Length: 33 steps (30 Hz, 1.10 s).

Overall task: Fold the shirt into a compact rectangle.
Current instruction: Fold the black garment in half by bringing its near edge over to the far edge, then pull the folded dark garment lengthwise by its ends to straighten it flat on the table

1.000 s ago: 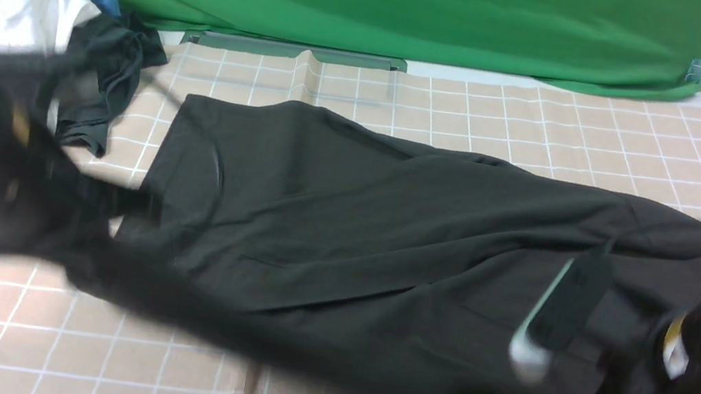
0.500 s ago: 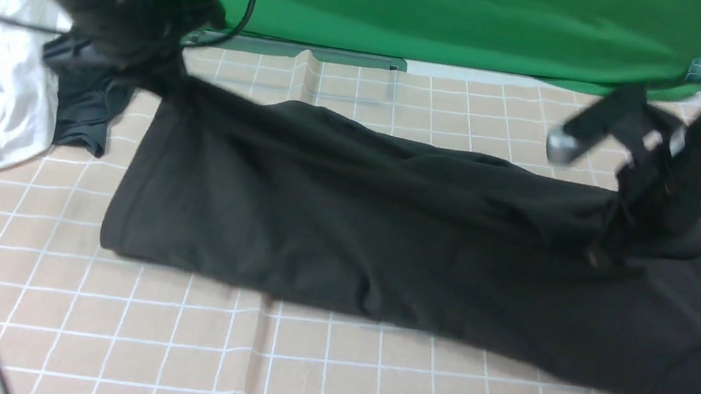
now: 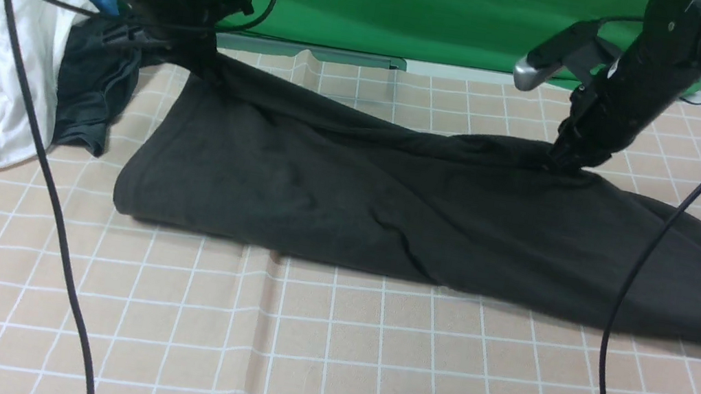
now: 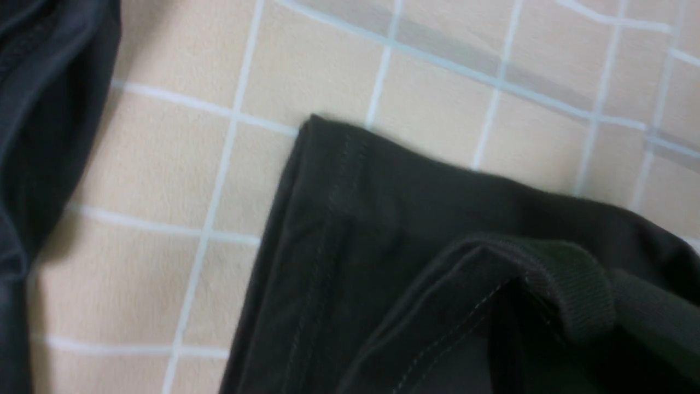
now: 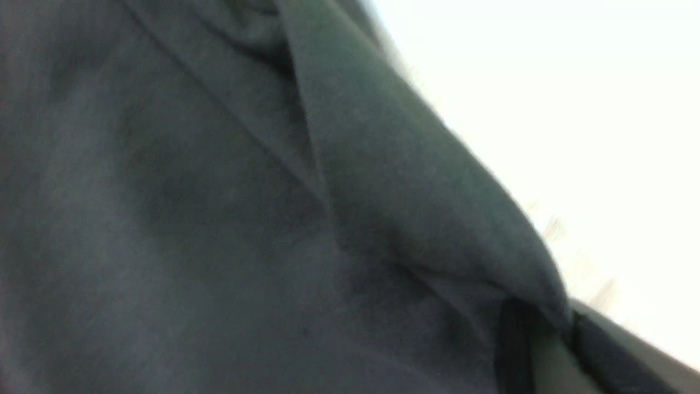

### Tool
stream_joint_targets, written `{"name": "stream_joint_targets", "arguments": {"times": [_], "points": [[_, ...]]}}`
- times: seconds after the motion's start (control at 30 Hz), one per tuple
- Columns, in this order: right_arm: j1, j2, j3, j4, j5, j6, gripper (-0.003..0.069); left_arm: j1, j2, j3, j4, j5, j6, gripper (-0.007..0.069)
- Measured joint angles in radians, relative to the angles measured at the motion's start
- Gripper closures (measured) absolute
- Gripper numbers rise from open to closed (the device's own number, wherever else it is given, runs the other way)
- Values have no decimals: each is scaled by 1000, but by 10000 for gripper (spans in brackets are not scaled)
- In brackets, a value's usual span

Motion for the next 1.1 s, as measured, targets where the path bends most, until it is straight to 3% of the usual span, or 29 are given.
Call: {"name": "stream_joint_targets", "arguments": {"times": [0.03, 0.23, 0.37, 0.43, 0.5, 0.57, 0.63, 0.67, 0.73, 0.83, 1.1], "points": [[0, 2, -1, 0, 0, 0, 575, 0, 2, 0, 0, 0, 0, 591], [0, 23, -6, -10, -61, 2, 379, 1, 26, 0, 29, -19, -3, 561], [0, 18, -36, -10, -14, 48, 308, -1, 25, -12, 69, -49, 5, 444], [0, 7, -52, -10, 25, 93, 318, -1, 21, -21, 90, -48, 6, 399], [0, -33, -83, 30, 91, 167, 407, -1, 2, -47, 122, -35, 14, 349], [-1, -65, -93, 118, 131, 158, 526, -1, -20, -73, 124, -21, 42, 358], [-2, -76, -100, 257, 161, 94, 600, -3, -45, -86, 86, 12, 113, 405], [-2, -76, -100, 269, 164, 94, 603, -3, -50, -87, 79, 22, 122, 413], [6, -55, -101, 371, 183, 43, 620, -22, -71, -92, 37, 75, 200, 526], [21, 4, -101, 405, 180, 26, 620, -69, -69, -54, 26, 113, 245, 601], [51, 124, -100, 407, 82, 21, 620, -171, 25, 53, 16, 38, 278, 606]]}}
